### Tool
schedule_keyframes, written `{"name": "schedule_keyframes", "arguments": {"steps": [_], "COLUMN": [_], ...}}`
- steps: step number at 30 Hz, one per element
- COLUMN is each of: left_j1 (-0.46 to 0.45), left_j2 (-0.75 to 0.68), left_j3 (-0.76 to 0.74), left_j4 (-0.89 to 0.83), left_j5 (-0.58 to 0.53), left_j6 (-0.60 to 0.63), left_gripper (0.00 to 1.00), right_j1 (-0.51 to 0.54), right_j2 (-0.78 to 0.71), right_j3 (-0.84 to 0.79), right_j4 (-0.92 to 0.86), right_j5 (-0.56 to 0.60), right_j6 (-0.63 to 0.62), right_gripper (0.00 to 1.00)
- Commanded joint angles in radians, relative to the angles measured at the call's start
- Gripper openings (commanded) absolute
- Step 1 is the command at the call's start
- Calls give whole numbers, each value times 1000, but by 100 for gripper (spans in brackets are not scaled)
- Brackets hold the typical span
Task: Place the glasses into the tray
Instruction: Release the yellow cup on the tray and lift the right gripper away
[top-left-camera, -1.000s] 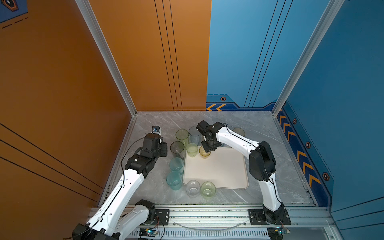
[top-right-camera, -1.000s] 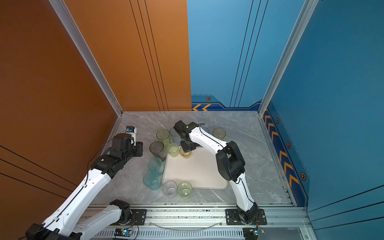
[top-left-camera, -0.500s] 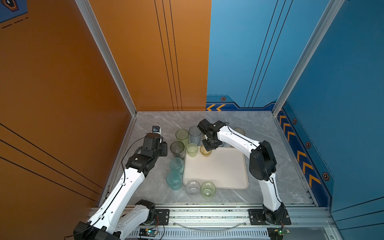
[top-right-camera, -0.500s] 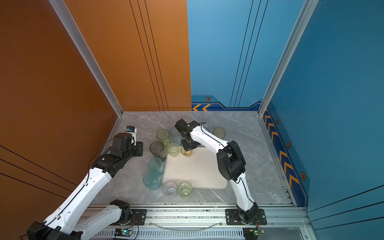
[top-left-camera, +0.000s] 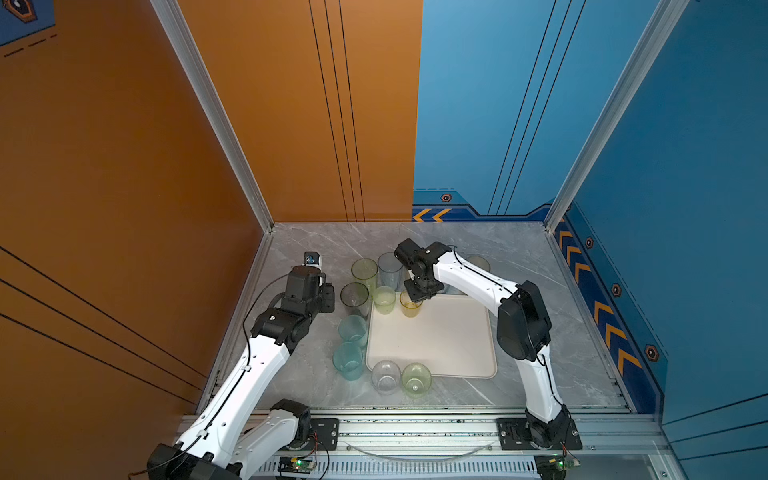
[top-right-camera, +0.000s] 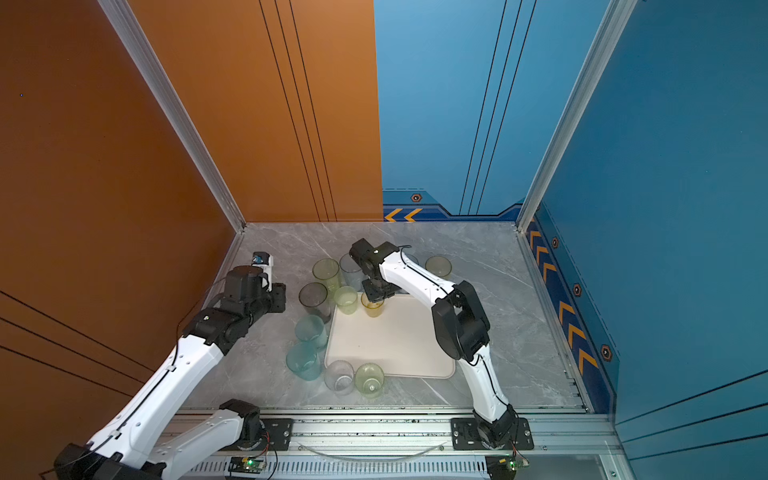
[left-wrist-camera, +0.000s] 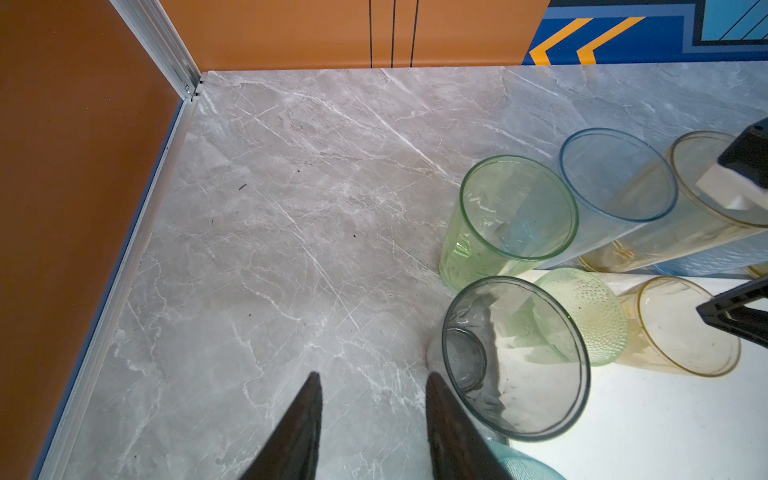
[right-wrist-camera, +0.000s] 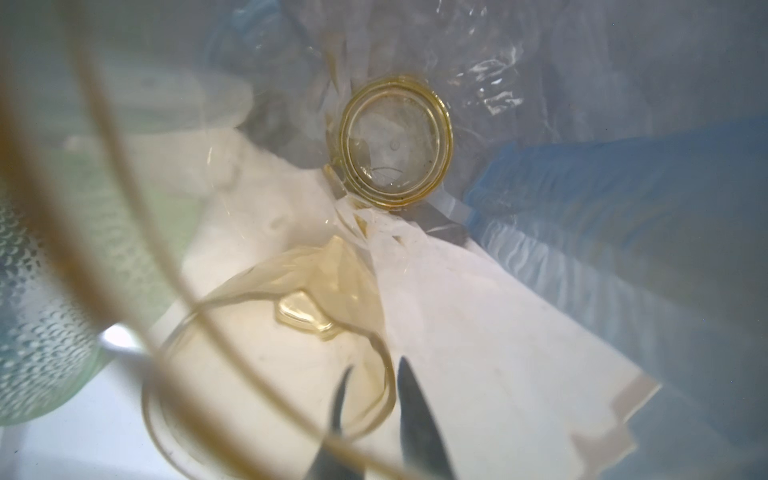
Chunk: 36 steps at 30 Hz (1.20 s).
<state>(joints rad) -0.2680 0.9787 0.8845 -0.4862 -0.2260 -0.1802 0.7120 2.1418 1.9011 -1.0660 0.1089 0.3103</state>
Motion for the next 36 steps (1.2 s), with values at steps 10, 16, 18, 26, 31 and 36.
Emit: {"name": "schedule_keyframes", "arguments": {"steps": [10, 16, 18, 26, 31, 36], "left_j1": [7, 5, 0, -35, -57, -91], "left_j2": [-5, -3, -4, -17, -29, -22], "left_j3": [-9, -10, -6, 9, 1, -3], "left_j4": [8, 6, 1, -36, -49, -51], "left_j5": [20, 20, 18, -19, -28, -35], "left_j6": [10, 11, 14, 21, 6, -16], "left_gripper": [43, 42, 42, 42, 41, 40], "right_j1": [-3, -3, -3, 6, 52, 117], "right_j2": [-22, -62, -113, -295, -441, -562], "right_j3": [18, 0, -15, -148, -299, -437], "right_j4": [-31, -28, -26, -19, -1, 1], "right_j5": [-17, -10, -7, 16, -1, -46], "right_j6": [-7, -5, -2, 17, 14, 11], "right_gripper": [23, 26, 27, 27, 27, 26]}}
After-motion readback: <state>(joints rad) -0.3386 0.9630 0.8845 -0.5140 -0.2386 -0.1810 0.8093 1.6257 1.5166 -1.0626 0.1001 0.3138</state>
